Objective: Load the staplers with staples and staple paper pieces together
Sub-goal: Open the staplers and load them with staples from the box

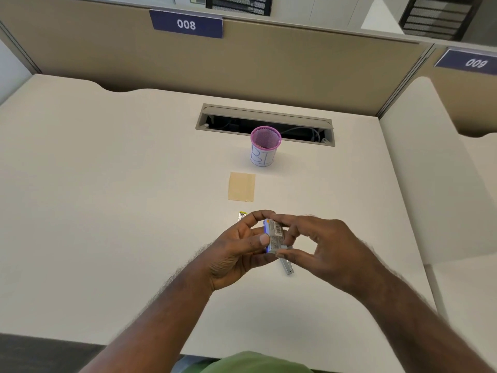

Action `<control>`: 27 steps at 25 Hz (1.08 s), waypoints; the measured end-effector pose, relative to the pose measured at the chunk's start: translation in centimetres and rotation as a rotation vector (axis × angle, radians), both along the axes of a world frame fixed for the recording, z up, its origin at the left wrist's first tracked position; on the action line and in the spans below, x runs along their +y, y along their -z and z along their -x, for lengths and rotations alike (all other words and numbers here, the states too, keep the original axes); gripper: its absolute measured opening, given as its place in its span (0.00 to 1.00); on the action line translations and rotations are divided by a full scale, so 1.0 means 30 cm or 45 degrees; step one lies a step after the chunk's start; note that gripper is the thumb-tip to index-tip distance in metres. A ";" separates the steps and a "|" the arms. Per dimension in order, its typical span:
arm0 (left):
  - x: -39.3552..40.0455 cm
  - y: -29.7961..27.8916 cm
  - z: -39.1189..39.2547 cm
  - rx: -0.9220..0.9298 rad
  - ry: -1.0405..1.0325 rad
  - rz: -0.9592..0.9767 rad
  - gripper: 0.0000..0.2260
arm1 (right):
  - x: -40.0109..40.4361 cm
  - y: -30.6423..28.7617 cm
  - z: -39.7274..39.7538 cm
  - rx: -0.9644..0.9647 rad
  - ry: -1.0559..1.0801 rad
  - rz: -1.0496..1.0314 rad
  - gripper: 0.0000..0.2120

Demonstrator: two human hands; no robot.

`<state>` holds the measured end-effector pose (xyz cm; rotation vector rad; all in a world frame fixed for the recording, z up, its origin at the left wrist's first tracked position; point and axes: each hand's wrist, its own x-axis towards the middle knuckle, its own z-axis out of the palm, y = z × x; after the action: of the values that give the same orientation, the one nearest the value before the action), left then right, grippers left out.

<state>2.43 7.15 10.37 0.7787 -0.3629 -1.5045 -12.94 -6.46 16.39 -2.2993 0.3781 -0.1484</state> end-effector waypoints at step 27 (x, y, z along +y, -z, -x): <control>0.074 0.218 -0.079 -0.290 -0.619 -0.723 0.10 | -0.519 0.528 0.105 0.197 0.790 0.096 0.07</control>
<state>4.80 9.36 3.84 1.3830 0.1022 -1.0580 -16.08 -22.03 0.54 -2.2001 1.1763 -0.2953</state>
